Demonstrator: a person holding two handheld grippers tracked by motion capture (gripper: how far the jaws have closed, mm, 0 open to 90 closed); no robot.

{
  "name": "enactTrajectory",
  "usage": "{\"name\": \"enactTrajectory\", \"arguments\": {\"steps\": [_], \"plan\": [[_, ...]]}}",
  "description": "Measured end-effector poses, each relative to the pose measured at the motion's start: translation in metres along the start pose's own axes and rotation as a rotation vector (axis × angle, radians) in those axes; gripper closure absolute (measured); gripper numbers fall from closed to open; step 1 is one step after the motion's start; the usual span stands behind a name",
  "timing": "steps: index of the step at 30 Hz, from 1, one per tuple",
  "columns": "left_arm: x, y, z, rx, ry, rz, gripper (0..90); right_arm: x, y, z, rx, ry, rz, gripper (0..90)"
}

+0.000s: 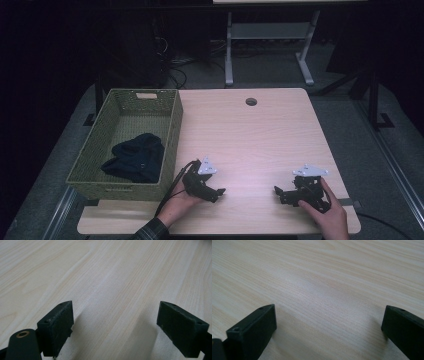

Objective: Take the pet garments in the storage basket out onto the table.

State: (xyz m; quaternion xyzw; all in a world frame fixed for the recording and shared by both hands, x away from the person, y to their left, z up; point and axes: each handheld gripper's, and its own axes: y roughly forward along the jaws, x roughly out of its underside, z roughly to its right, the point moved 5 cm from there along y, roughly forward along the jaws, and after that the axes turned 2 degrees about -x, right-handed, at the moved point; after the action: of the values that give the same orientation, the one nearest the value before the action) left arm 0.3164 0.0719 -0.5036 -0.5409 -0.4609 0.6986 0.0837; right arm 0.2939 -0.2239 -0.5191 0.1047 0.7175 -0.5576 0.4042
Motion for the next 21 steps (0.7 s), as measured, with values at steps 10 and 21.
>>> {"name": "enactTrajectory", "arguments": {"steps": [10,21], "plan": [[-0.008,-0.011,-0.007,-0.023,0.001,0.009,13.6,0.0,0.0,0.0,-0.001,-0.002,-0.001,0.0],[-0.011,-0.016,-0.009,-0.027,-0.005,0.021,13.6,0.0,0.0,0.0,-0.001,-0.002,-0.001,0.0]]}}
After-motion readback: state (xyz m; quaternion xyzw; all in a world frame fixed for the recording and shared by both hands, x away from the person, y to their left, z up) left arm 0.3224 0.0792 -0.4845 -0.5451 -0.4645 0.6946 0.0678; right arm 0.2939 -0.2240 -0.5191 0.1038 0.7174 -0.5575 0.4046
